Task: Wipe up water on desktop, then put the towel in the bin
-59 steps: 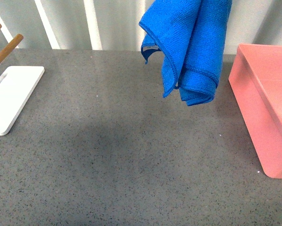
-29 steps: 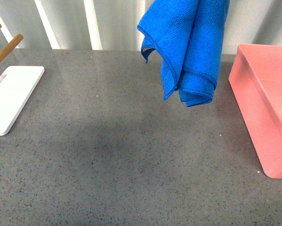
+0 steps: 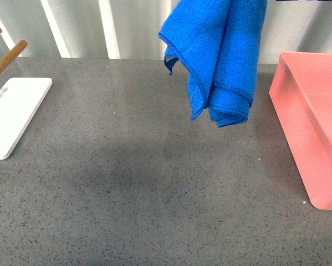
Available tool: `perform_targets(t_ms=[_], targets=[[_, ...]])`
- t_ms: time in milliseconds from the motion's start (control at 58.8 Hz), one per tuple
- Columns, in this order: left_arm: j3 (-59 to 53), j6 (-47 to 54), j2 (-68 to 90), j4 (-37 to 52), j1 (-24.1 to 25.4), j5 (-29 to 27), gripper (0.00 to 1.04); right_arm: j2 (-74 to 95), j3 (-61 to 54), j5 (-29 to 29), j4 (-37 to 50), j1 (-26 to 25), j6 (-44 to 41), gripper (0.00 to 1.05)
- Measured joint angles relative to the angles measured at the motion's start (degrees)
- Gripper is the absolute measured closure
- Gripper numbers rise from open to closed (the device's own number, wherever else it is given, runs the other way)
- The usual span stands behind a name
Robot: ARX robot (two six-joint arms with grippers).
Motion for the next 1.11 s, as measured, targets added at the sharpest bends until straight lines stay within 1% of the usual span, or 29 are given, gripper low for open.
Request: perform_targets(t_ms=[255,340,374,527,630,664,698,783,800,902,919,1021,1089,1106], targets=[[0.0,0.0,-3.8,-3.85,0.0,0.0,1.01,0.72,0.26,0.57,-0.46,1.6,0.02,1.01],[0.0,0.02,-10.34,-12.37,0.0,0.0,1.01,1.42,1.05,0.9,-0.57,2.1,0.04,1.01],[0.0,0.0,-11.85,-13.33,0.0,0.0,1.01,1.64,1.29,0.94,-0.66,2.23,0.07,1.01],[0.0,0.02,-13.35,-13.77,0.0,0.0,1.01,2.19,1.99,1.55,-0.79,2.97,0.2,1.01],[0.0,0.02,-13.35,-13.79,0.0,0.0,1.01,3.3,3.76,4.2,-3.58,3.87,0.68,1.01],[0.0,0.0,-13.35,-13.79,0.0,0.0,0.98,3.96,4.74,5.11,-5.11,4.22,1.27,1.01],[0.0,0.0,-13.35,-13.79,0.0,0.0,0.93,5.11,6.51,6.58,-7.8,4.76,2.12,1.01],[0.0,0.0,-13.35,-13.79,0.0,0.0,0.77,8.72,10.88,9.18,-13.09,5.97,4.57,1.01],[0.0,0.0,-13.35,-13.79,0.0,0.0,0.75,9.79,12.02,9.64,-14.38,6.25,5.2,1.01],[0.0,0.0,-13.35,-13.79,0.0,0.0,0.55,16.35,18.27,10.29,-20.09,7.67,8.9,1.01],[0.0,0.0,-13.35,-13.79,0.0,0.0,0.5,17.62,19.52,10.36,-21.11,7.91,9.79,1.01],[0.0,0.0,-13.35,-13.79,0.0,0.0,0.34,24.15,25.88,12.41,-26.64,8.87,12.52,1.01],[0.0,0.0,-13.35,-13.79,0.0,0.0,0.2,28.85,30.16,13.0,-30.47,9.14,15.21,1.01],[0.0,0.0,-13.35,-13.79,0.0,0.0,0.18,30.25,31.19,13.11,-31.26,9.2,16.0,1.01]])
